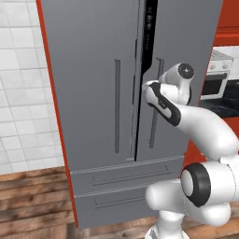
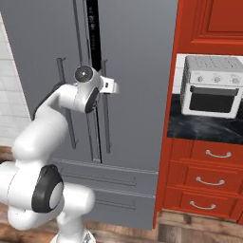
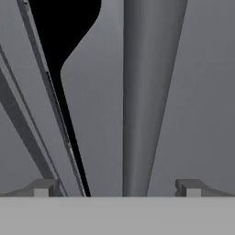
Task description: Open the fridge, grab two sodas, and place both sodas inside the bowl with ice on the dining counter.
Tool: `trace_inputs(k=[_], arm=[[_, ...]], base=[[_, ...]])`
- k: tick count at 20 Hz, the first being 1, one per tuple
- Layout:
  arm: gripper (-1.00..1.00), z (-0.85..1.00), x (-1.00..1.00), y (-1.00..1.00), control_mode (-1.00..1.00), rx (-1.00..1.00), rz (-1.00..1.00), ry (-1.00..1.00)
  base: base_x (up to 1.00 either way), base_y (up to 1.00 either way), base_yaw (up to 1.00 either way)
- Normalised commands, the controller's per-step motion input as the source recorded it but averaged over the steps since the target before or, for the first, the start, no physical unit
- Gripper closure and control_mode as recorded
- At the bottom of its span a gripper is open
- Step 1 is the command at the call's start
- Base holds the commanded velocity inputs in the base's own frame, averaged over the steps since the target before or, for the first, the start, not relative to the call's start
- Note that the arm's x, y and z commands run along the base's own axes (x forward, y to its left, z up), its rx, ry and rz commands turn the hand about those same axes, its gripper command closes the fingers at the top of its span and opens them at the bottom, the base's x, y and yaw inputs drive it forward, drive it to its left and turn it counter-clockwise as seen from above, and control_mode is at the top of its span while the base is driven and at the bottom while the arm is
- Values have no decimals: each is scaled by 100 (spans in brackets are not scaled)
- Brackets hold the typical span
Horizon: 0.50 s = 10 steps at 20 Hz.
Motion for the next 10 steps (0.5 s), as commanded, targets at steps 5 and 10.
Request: trace_inputs(k=[5, 10], arm=[[-100, 0, 48, -17, -100, 0, 1, 0], [-100, 0, 40, -11, -100, 0, 0, 0]], base=[[0, 0, 0], [0, 0, 0]])
